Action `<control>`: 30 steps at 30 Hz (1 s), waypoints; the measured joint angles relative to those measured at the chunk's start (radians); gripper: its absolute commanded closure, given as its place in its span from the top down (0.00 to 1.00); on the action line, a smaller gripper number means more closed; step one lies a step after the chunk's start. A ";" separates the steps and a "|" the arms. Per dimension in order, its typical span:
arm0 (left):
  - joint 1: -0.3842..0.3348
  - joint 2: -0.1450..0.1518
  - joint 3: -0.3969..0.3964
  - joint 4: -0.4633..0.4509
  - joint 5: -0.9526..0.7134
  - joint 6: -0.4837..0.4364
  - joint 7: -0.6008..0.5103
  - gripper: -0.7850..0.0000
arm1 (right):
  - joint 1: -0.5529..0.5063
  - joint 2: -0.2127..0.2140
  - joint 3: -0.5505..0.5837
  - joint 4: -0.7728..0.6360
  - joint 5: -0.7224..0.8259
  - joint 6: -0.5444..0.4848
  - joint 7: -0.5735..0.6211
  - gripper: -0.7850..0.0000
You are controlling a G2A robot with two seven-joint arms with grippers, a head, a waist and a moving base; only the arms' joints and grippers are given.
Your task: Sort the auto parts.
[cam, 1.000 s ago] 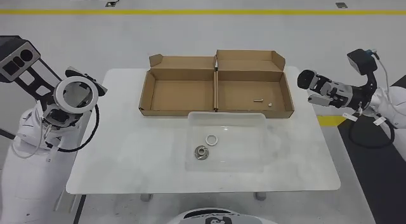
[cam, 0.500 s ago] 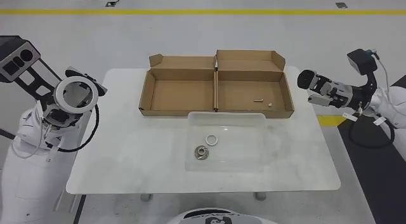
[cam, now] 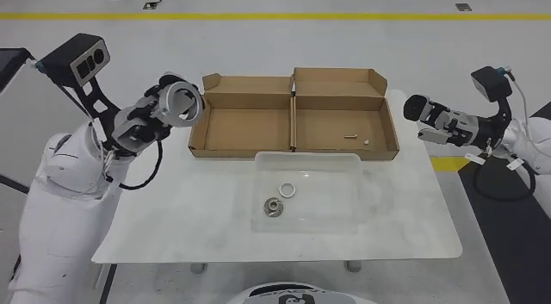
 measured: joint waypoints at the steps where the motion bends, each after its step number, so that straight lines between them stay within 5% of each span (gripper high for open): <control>1: -0.015 -0.002 0.011 0.002 0.025 0.019 0.013 0.00 | 0.000 0.000 0.000 0.000 0.000 0.000 0.000 1.00; 10: -0.233 -0.032 0.180 0.076 0.214 0.168 0.058 0.00 | 0.000 0.000 0.000 0.000 0.000 0.000 0.000 1.00; 20: -0.497 -0.063 0.364 0.256 0.398 0.272 -0.105 0.00 | 0.000 0.000 0.000 0.000 0.000 0.000 0.000 1.00; 30: -0.635 -0.095 0.509 0.437 0.573 0.360 -0.166 0.00 | 0.000 0.000 0.000 0.000 0.000 0.000 0.000 1.00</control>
